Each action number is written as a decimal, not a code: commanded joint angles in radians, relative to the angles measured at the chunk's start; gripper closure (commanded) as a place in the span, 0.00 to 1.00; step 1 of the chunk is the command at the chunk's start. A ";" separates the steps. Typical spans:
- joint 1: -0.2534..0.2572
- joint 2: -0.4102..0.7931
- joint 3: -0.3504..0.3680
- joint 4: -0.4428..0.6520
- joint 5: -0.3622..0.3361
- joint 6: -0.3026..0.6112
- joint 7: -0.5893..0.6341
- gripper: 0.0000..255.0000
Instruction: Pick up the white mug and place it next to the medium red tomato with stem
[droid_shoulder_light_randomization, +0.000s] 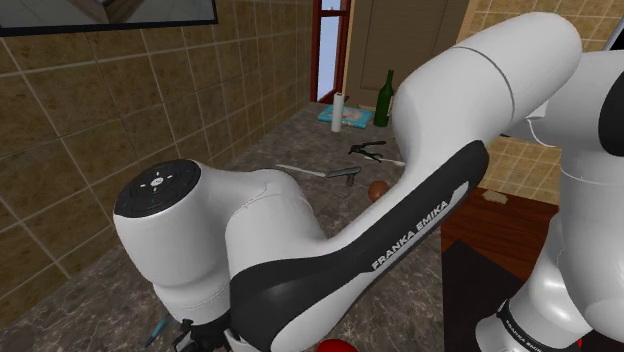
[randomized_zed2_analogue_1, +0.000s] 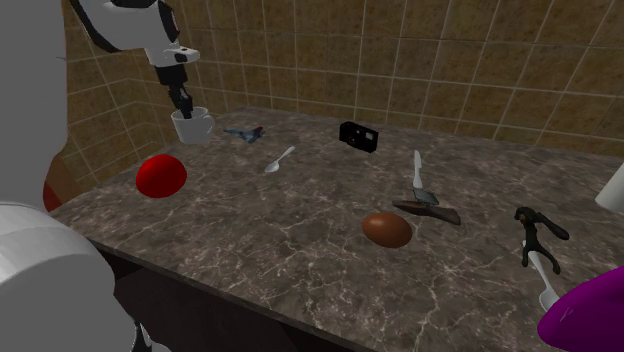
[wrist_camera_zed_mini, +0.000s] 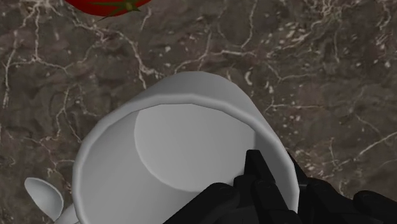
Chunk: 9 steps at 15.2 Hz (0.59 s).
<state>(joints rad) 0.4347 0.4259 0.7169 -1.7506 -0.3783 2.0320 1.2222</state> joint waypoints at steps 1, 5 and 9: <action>0.006 0.015 -0.006 -0.008 -0.012 0.020 0.009 1.00; 0.013 0.040 -0.019 -0.029 -0.035 0.060 0.025 1.00; 0.023 0.069 -0.034 -0.045 -0.059 0.098 0.041 1.00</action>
<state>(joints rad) 0.4548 0.4861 0.6873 -1.7941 -0.4303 2.1214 1.2597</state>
